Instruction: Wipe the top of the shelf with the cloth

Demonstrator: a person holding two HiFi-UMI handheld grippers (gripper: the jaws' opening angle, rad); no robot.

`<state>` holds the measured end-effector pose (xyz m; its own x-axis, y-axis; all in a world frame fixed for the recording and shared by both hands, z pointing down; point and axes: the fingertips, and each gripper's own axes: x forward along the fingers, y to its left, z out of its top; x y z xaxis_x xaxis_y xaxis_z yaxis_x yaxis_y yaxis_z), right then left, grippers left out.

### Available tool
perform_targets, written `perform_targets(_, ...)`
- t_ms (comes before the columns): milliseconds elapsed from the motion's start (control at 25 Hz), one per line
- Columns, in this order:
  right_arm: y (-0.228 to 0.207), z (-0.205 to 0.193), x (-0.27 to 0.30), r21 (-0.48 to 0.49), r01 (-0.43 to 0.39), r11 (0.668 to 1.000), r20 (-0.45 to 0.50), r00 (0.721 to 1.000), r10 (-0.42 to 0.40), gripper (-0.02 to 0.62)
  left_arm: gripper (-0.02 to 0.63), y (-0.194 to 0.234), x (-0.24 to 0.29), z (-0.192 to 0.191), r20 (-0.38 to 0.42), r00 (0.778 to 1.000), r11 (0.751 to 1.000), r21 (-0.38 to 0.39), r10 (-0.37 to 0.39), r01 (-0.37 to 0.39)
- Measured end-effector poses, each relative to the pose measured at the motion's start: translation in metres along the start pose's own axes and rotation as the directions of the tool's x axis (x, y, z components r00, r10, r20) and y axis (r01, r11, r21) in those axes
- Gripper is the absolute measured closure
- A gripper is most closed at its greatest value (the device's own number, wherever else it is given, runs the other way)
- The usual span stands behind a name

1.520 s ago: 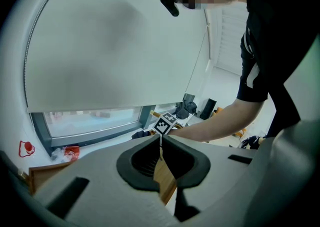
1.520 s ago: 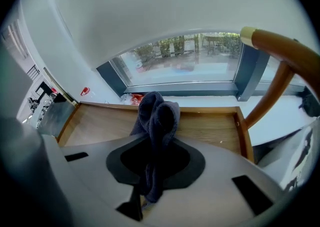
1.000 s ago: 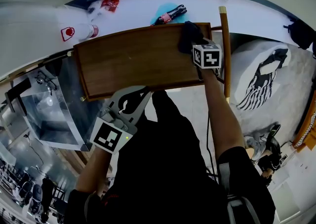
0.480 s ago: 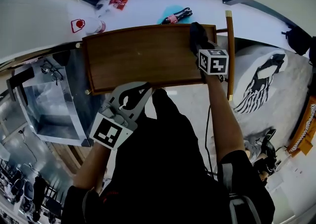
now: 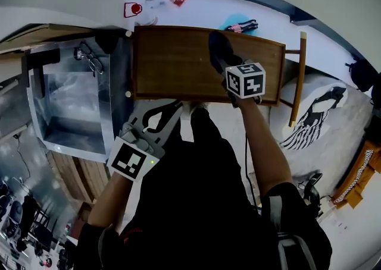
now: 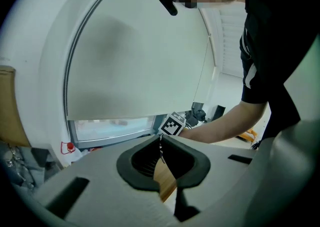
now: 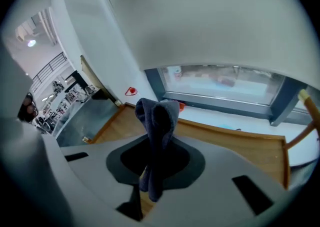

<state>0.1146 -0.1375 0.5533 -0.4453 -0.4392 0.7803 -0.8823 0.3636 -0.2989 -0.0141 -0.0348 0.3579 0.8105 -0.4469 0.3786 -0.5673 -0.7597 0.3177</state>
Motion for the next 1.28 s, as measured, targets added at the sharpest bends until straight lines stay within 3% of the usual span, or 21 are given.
perform_targets(360, 0.156, 0.009, 0.079, -0.028, -0.241, 0.97, -0.059, 0.969, 0.239, 0.546, 0.574, 0.048, -0.08, -0.02, 0.023, 0.994, 0.993, -0.056, 0.11, -0.108)
perform_targets(680, 0.23, 0.012, 0.119, -0.024, -0.348, 0.937, -0.079, 0.935, 0.345, 0.546, 0.574, 0.074, -0.123, -0.038, 0.023, 0.986, 0.982, -0.098, 0.165, -0.162)
perform_targets(880, 0.238, 0.001, 0.143, -0.014, -0.341, 0.94, -0.108, 0.935, 0.338, 0.546, 0.574, 0.083, -0.133, -0.047, 0.013, 0.985, 0.979, -0.113, 0.173, -0.171)
perform_targets(1280, 0.193, -0.031, 0.165, -0.08, -0.212, 0.974, -0.175, 0.965, 0.196, 0.546, 0.574, 0.083, -0.125, -0.059, -0.017, 0.989, 0.983, -0.108, 0.149, -0.15)
